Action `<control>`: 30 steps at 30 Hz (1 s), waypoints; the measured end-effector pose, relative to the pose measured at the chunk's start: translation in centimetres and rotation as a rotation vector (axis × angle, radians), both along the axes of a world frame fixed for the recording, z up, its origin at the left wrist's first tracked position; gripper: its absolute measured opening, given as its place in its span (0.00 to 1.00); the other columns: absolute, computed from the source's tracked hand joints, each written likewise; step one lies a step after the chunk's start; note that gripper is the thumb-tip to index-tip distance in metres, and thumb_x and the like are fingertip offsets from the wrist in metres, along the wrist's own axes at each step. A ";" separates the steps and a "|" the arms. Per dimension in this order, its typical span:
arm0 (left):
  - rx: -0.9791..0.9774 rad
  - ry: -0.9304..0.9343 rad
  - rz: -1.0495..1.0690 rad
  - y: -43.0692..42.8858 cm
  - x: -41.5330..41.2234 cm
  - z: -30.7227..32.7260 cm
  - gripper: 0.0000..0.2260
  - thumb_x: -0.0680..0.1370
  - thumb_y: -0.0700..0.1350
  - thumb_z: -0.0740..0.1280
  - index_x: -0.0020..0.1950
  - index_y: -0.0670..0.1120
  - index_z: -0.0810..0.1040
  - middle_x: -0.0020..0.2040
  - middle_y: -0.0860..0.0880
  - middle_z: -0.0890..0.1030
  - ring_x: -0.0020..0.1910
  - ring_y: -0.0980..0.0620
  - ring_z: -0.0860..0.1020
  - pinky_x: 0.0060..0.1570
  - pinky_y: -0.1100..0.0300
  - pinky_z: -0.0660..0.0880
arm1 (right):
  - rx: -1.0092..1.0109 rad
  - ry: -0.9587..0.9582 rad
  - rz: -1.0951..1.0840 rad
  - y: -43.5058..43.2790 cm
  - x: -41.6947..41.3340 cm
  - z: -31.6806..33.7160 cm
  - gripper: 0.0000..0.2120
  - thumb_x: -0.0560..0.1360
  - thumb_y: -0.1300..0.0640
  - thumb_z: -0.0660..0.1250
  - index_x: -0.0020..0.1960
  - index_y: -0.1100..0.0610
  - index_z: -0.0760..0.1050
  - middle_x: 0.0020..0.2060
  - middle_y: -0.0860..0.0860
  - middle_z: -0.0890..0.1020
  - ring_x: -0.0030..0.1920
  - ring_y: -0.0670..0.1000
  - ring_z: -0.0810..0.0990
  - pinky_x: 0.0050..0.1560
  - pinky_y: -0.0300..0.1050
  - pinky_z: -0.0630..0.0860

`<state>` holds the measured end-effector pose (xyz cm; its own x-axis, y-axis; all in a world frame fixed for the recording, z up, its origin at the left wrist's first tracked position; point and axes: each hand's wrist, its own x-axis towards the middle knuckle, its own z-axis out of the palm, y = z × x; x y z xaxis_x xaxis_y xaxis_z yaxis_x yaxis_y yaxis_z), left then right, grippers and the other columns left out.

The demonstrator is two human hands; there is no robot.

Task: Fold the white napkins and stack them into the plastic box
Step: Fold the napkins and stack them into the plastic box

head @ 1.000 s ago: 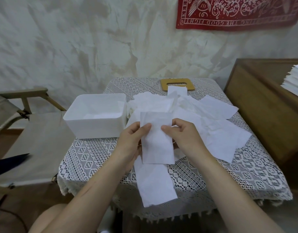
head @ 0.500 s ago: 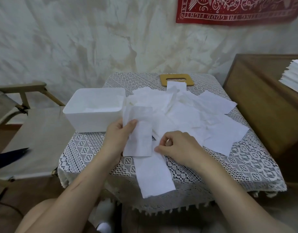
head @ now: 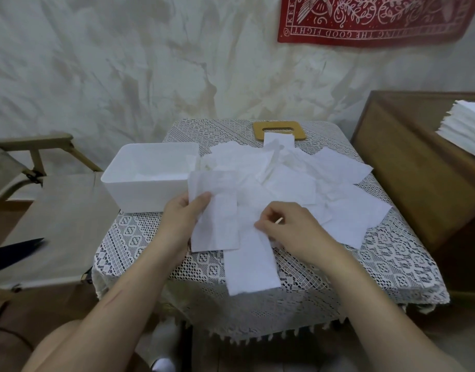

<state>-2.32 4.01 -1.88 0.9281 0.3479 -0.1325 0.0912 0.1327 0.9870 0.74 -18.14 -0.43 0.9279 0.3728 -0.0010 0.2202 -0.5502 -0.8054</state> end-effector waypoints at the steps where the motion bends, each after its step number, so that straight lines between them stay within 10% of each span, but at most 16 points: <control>1: -0.011 0.005 -0.006 0.0 0.1 0.1 0.09 0.83 0.46 0.68 0.55 0.42 0.84 0.52 0.44 0.88 0.52 0.41 0.86 0.55 0.42 0.82 | 0.085 0.001 -0.043 -0.5 0.3 0.2 0.08 0.77 0.51 0.72 0.41 0.50 0.78 0.37 0.44 0.84 0.36 0.47 0.83 0.46 0.53 0.82; 16: -0.103 0.042 -0.116 -2.0 0.9 0.2 0.12 0.83 0.46 0.66 0.63 0.41 0.81 0.56 0.44 0.87 0.55 0.42 0.86 0.55 0.44 0.81 | 0.356 0.067 -0.293 -2.5 3.6 -1.1 0.17 0.76 0.62 0.73 0.60 0.51 0.71 0.37 0.50 0.76 0.37 0.50 0.77 0.48 0.56 0.80; 21: -0.092 0.047 -0.121 -2.5 0.9 0.1 0.13 0.83 0.46 0.67 0.64 0.42 0.81 0.57 0.45 0.87 0.56 0.43 0.86 0.58 0.43 0.80 | 0.458 0.125 -0.335 -3.1 4.1 -1.2 0.13 0.75 0.63 0.74 0.57 0.57 0.75 0.33 0.50 0.73 0.36 0.51 0.74 0.45 0.48 0.72; 30: -0.068 0.054 -0.127 -3.0 1.0 0.1 0.11 0.84 0.48 0.65 0.63 0.46 0.81 0.56 0.48 0.87 0.56 0.46 0.86 0.60 0.42 0.80 | 0.427 0.057 -0.311 -3.1 3.4 -1.0 0.09 0.78 0.59 0.70 0.40 0.50 0.81 0.37 0.51 0.85 0.38 0.54 0.82 0.47 0.65 0.81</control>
<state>-1.31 1.02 -1.76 0.9550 0.2171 -0.2023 0.1638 0.1827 0.9694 4.11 -21.26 -1.38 0.9976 0.0583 0.0368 0.0480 -0.2035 -0.9779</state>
